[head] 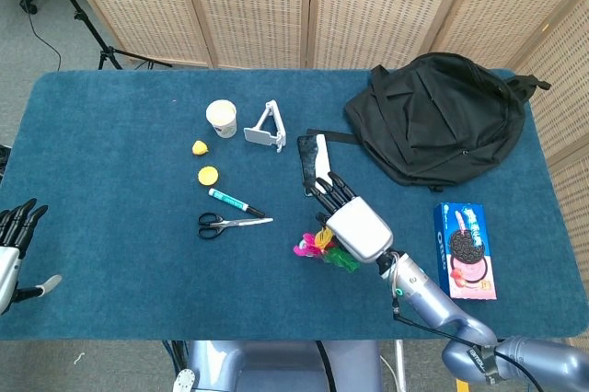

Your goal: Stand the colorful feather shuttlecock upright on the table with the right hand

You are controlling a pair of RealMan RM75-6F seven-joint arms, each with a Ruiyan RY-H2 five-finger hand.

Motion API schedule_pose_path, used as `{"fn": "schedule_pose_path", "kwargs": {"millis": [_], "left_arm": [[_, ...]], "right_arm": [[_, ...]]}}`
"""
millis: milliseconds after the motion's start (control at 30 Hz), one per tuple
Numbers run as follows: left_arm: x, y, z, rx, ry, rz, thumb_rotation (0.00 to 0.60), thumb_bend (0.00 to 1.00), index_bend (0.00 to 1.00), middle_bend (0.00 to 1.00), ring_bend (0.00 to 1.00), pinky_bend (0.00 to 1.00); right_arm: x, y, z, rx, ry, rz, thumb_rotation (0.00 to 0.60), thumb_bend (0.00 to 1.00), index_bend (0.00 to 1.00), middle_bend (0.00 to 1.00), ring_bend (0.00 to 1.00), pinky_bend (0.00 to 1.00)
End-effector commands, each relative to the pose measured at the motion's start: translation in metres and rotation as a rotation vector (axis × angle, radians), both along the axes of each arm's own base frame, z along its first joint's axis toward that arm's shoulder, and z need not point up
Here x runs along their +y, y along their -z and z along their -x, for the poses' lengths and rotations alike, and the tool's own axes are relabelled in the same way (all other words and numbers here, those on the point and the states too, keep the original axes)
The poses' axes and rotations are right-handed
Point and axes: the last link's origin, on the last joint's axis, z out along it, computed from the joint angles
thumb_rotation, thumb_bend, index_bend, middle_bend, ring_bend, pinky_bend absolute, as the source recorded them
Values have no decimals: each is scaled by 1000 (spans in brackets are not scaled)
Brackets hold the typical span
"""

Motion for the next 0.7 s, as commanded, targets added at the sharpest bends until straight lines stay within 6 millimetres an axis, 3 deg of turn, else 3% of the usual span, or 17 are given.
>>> {"fn": "schedule_pose_path", "kwargs": {"millis": [33, 67, 133, 200, 267, 333, 500, 700], "left_arm": [[0, 0, 0, -1, -1, -1, 600, 0, 0, 0, 0, 0], [0, -1, 0, -1, -1, -1, 600, 0, 0, 0, 0, 0], [0, 0, 0, -2, 0, 0, 600, 0, 0, 0, 0, 0], [0, -1, 0, -2, 2, 0, 600, 0, 0, 0, 0, 0], [0, -1, 0, -2, 2, 0, 600, 0, 0, 0, 0, 0], [0, 0, 0, -2, 3, 2, 600, 0, 0, 0, 0, 0], [-1, 0, -1, 0, 5, 4, 600, 0, 0, 0, 0, 0], [0, -1, 0, -5, 2, -1, 600, 0, 0, 0, 0, 0]], "right_arm": [[1, 5, -4, 12, -11, -1, 600, 705, 641, 50, 0, 0], [2, 5, -6, 13, -19, 0, 600, 687, 617, 50, 0, 0], [4, 7, -10, 7, -28, -2, 600, 558, 462, 43, 0, 0], [4, 6, -16, -5, -29, 10, 600, 302, 183, 18, 0, 0], [3, 6, -21, -12, -27, 25, 600, 154, 50, 3, 0, 0], [1, 5, -27, -27, -26, 47, 600, 106, 11, 0, 0, 0], [-3, 6, -41, -46, 8, 65, 600, 105, 0, 0, 0, 0], [-1, -9, -60, -85, -6, 95, 600, 96, 0, 0, 0, 0]]}}
